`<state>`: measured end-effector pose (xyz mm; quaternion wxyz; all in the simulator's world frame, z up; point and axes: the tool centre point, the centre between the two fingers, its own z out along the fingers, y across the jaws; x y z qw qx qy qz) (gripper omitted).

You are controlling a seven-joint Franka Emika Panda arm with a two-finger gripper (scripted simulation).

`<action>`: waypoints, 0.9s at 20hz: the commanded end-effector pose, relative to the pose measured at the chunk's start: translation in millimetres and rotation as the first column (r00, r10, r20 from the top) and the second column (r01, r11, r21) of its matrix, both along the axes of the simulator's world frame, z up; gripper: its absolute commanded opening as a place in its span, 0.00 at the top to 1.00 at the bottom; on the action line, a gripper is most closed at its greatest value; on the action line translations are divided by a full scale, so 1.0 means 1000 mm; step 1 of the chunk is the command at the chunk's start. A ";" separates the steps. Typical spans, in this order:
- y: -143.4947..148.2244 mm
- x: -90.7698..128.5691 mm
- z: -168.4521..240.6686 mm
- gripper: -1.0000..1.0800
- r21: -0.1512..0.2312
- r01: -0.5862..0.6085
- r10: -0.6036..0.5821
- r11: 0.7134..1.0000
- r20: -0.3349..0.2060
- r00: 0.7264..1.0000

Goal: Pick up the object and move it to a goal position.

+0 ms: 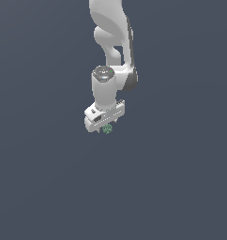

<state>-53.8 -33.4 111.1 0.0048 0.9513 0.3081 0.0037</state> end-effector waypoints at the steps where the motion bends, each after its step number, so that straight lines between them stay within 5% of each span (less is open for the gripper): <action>1: -0.001 -0.008 -0.006 0.04 0.001 -0.068 0.068 0.998 -0.003 0.998; 18: -0.002 -0.038 -0.025 0.04 0.007 -0.309 0.309 0.951 -0.010 0.951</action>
